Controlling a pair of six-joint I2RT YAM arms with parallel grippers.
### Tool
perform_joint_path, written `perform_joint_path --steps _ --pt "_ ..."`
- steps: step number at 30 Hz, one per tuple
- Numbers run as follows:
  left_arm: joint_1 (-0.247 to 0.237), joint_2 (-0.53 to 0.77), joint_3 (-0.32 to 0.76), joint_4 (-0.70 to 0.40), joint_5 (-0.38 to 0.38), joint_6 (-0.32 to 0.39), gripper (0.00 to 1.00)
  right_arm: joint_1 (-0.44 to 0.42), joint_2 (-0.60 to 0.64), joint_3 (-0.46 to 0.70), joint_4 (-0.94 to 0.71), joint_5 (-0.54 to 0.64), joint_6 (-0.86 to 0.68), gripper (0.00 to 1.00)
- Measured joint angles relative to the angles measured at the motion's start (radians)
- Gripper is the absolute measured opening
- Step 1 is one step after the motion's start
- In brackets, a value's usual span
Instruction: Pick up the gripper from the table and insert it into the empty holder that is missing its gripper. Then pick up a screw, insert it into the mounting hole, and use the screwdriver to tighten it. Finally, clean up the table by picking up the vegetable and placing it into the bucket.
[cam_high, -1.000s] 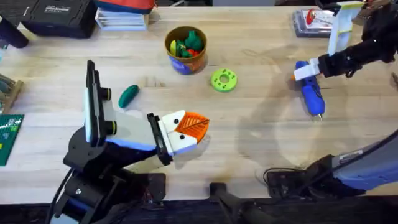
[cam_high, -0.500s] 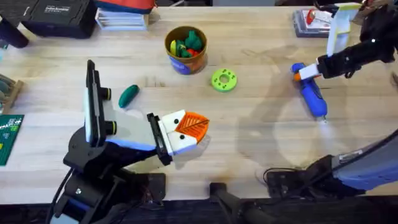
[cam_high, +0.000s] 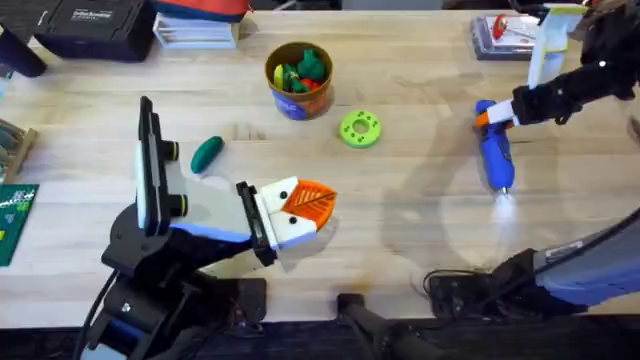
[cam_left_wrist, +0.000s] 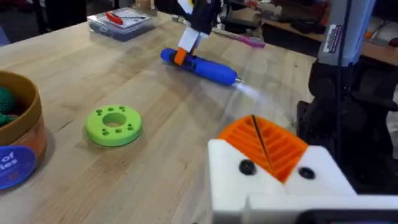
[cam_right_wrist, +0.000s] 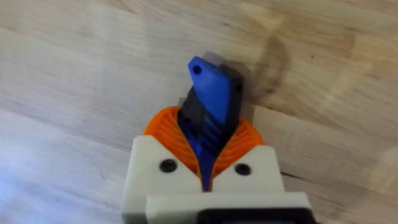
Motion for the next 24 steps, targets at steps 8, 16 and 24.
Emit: perform_joint_path --steps 8,16,24 --pt "0.0 0.0 0.0 0.0 0.0 0.0 0.005 0.0 -0.215 0.009 -0.002 0.003 0.058 0.027" --pt "0.0 0.0 0.0 0.0 0.0 0.0 0.005 0.001 -0.552 0.016 -0.001 -0.05 0.137 0.027" --pt "0.0 0.0 0.0 0.0 0.0 0.0 0.005 0.109 -0.84 -0.088 0.11 -0.12 0.248 0.027"
